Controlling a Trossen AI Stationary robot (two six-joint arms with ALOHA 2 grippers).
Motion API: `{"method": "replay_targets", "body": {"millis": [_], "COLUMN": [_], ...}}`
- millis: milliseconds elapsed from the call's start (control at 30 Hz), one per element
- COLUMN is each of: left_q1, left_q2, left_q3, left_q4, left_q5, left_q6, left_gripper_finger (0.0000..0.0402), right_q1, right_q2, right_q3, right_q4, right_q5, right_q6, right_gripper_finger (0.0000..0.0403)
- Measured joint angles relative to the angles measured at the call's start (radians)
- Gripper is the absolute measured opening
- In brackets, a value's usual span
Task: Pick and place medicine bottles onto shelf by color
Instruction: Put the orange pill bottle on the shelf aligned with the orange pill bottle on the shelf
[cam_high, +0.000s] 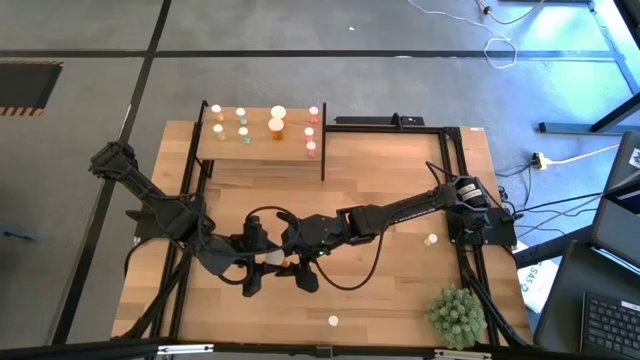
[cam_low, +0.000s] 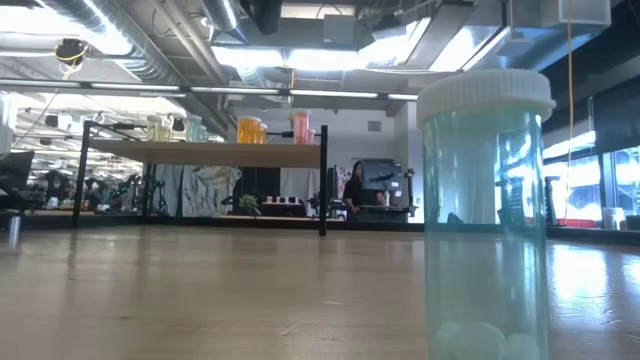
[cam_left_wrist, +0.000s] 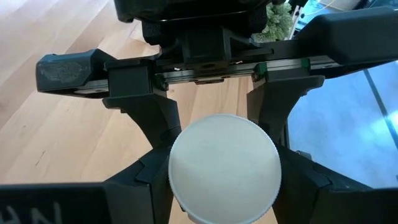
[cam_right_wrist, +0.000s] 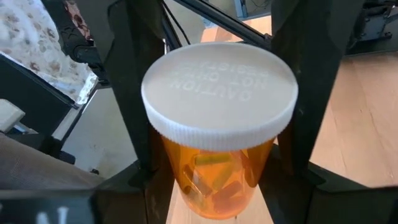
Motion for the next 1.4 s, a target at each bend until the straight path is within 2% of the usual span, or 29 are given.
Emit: {"method": "replay_targets", "body": {"millis": [967,1400], "left_q1": [0.004,0.006], "left_q2": [0.000,0.000], "left_q3": [0.000,0.000], "left_q4": [0.002,0.008], "left_q5": [-0.035,-0.006], "left_q6": [-0.008,0.084], "left_gripper_finger": [0.0193,0.0193], "right_q1": [0.000,0.000], "right_q2": [0.000,0.000], "right_q3": [0.002,0.002], "right_q4": [-0.005,-0.007], "right_q5": [0.008,0.012], "right_q6": [-0.005,-0.001], "right_gripper_finger": [0.0204,0.0205]}}
